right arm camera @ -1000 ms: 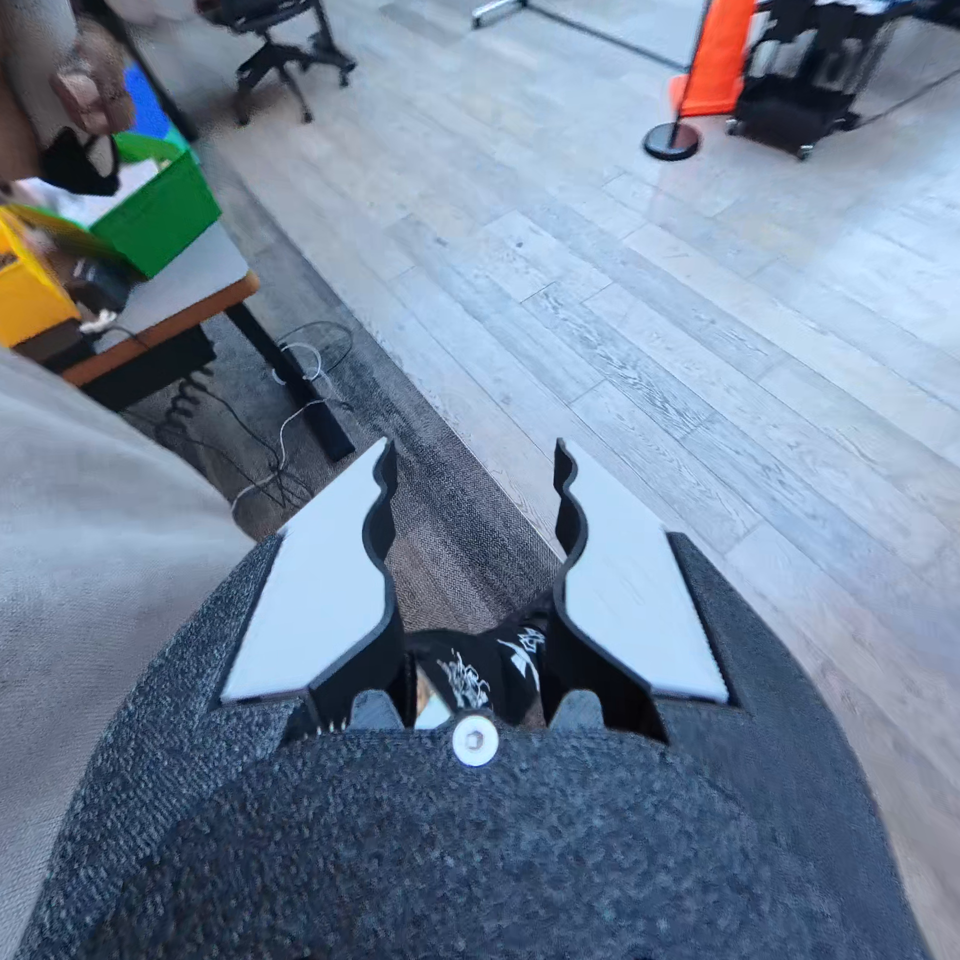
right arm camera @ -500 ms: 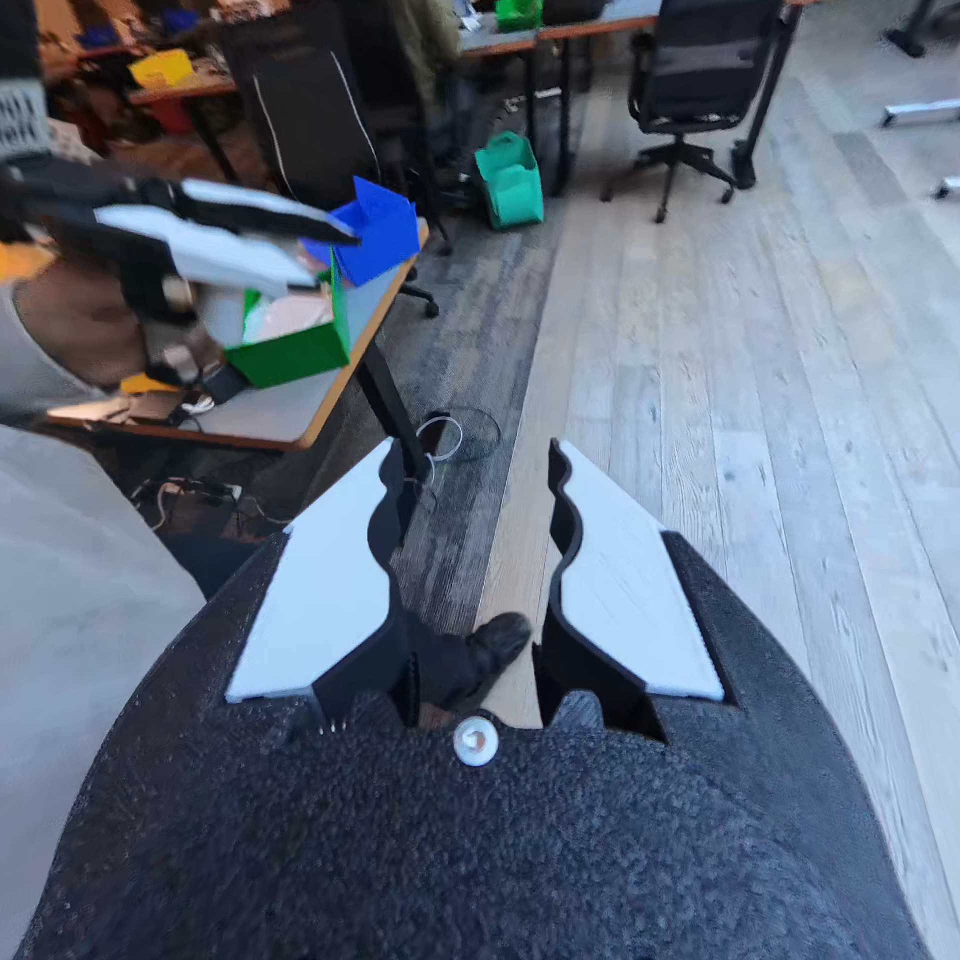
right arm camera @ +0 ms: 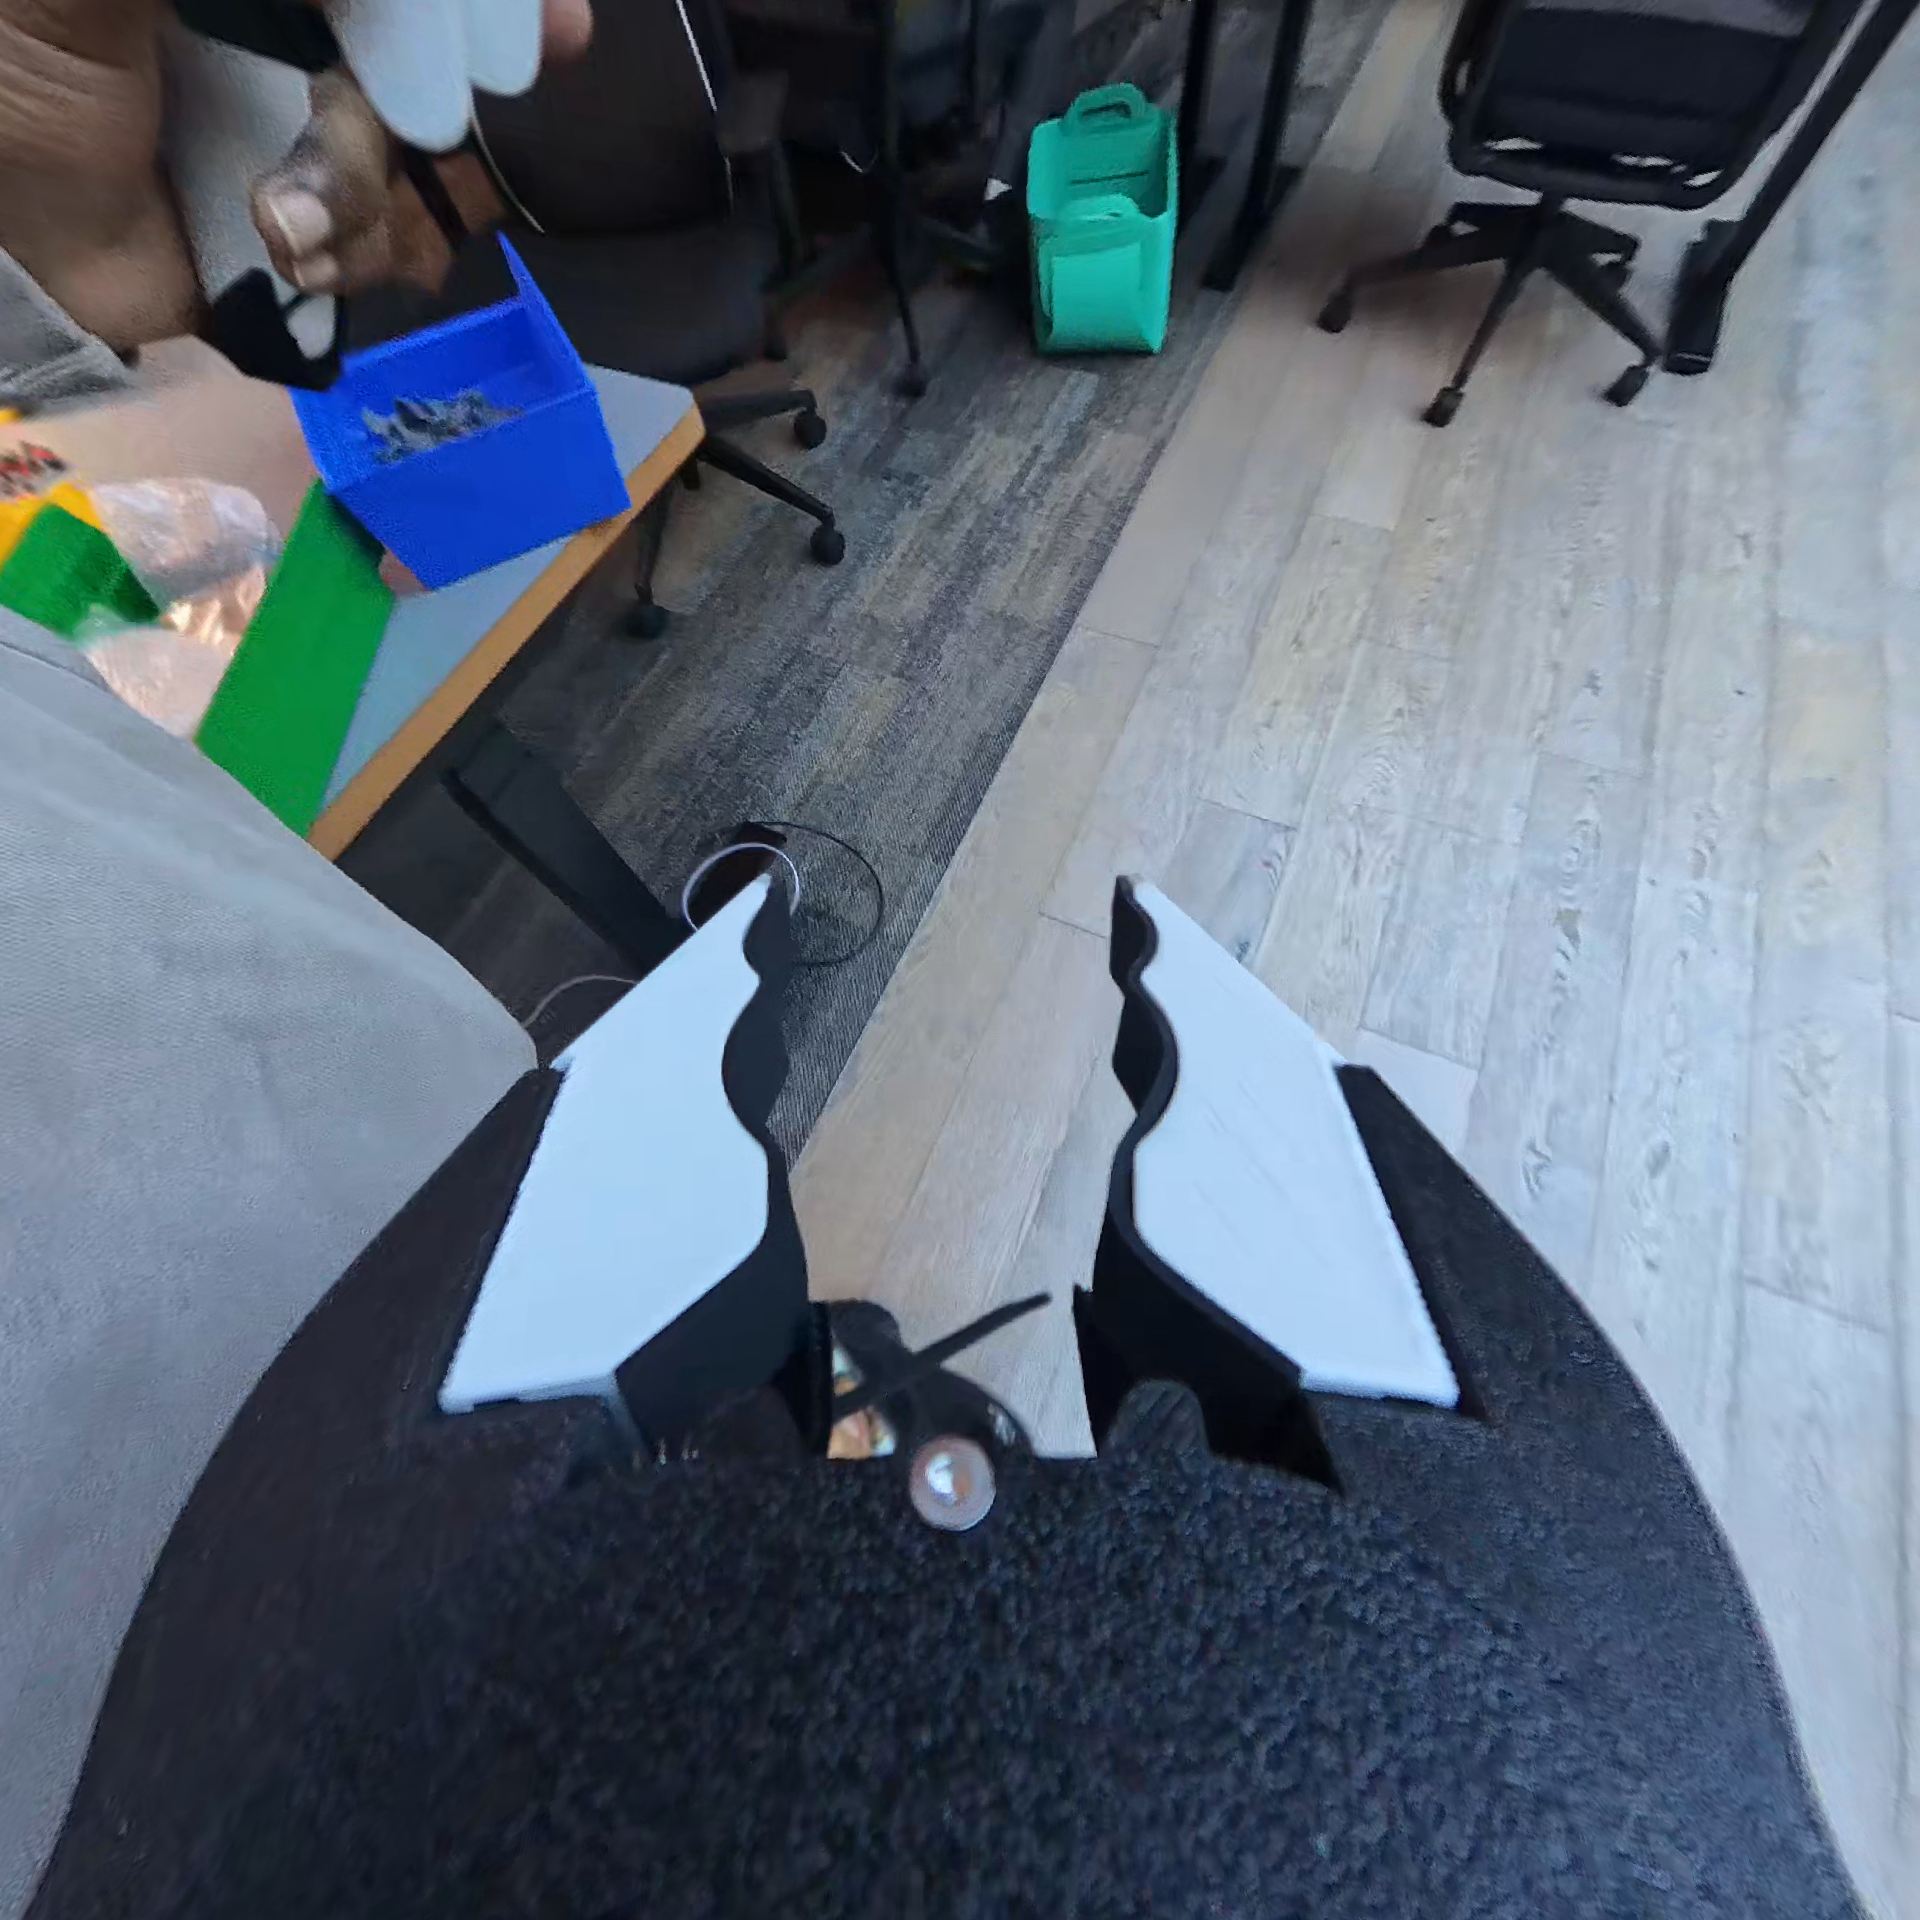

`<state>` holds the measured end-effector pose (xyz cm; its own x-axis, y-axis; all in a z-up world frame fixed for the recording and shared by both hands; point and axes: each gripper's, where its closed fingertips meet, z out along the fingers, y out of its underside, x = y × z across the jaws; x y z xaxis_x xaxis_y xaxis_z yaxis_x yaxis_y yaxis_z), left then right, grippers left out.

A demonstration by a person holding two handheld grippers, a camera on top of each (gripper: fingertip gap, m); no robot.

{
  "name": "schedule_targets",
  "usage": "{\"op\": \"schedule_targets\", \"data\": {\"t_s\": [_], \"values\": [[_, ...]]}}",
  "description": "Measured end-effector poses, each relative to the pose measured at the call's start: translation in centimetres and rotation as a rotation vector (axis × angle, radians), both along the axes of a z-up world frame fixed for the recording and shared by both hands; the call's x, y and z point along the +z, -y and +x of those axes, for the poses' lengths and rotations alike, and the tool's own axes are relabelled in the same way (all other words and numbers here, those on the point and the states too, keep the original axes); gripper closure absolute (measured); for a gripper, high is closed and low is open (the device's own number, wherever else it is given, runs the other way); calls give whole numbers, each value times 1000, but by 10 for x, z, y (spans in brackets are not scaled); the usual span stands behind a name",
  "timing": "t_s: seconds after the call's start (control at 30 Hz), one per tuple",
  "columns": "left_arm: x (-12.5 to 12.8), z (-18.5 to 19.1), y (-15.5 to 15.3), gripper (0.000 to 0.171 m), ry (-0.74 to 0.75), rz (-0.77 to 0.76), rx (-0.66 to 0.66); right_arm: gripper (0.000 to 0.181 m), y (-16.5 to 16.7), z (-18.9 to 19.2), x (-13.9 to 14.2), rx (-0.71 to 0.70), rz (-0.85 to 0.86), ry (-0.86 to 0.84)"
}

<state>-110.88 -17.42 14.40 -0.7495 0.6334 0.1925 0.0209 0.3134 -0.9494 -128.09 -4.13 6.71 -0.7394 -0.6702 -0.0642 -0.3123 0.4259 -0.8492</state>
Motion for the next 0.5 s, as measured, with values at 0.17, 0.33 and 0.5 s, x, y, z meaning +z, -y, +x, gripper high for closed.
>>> {"op": "schedule_targets", "data": {"t_s": [0.17,0.33,0.5], "values": [[-52,56,92,88,18,90,239,121,145,17,-29,194,52,33],[-76,113,172,89,7,200,545,120,298,57,-48,491,55,-43],[-41,176,258,90,6,149,747,121,440,136,-18,809,82,-8]]}}
